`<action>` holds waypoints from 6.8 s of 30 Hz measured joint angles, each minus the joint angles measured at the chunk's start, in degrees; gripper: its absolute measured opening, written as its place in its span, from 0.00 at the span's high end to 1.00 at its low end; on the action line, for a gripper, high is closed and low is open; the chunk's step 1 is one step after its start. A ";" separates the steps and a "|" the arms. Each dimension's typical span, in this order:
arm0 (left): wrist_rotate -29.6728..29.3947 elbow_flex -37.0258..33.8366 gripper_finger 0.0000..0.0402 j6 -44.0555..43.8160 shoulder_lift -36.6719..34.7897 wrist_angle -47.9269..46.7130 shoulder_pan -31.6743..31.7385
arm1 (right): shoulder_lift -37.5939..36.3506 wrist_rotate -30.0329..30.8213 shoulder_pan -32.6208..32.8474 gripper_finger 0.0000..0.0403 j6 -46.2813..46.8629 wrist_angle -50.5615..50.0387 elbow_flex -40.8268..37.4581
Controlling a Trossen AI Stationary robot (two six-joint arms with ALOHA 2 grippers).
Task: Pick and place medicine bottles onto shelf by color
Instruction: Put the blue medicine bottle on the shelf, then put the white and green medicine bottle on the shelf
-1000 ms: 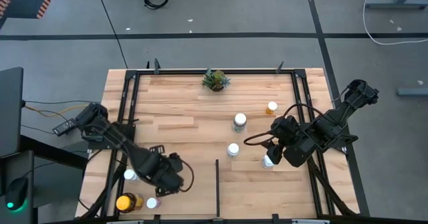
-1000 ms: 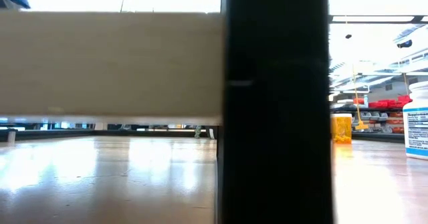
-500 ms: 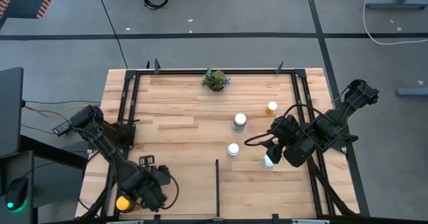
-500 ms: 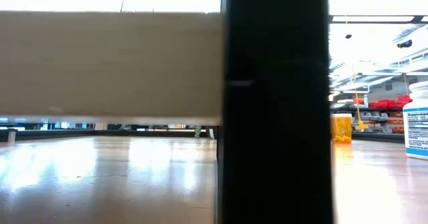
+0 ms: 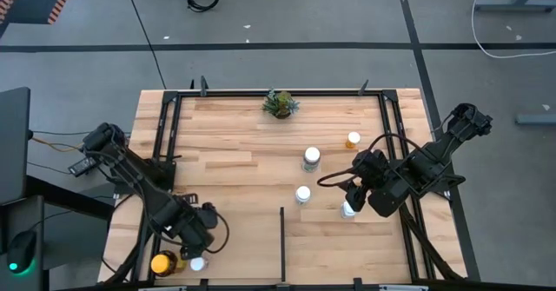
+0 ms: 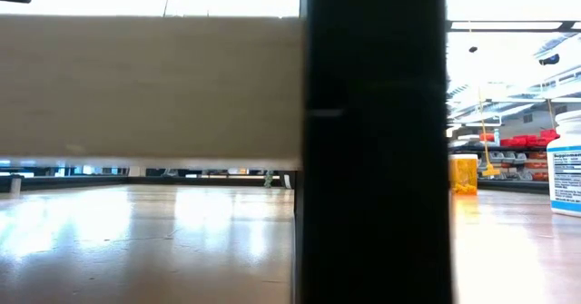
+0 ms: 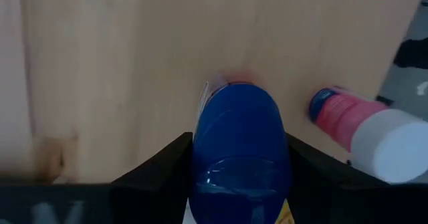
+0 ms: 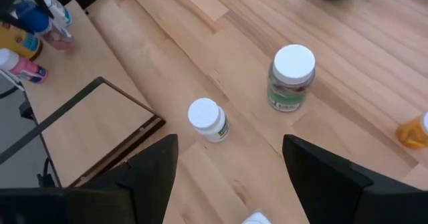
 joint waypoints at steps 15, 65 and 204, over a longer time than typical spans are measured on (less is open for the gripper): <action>-0.18 -0.38 0.48 1.88 0.00 0.98 0.00 | 0.00 0.24 -0.07 0.31 0.59 -0.02 0.00; -11.63 41.21 0.42 28.84 15.00 -4.58 29.68 | 0.00 -3.28 4.20 0.31 2.96 -2.16 0.00; -23.27 20.91 0.39 -9.25 12.33 5.18 2.32 | 0.00 3.02 8.43 0.31 7.89 -4.93 0.00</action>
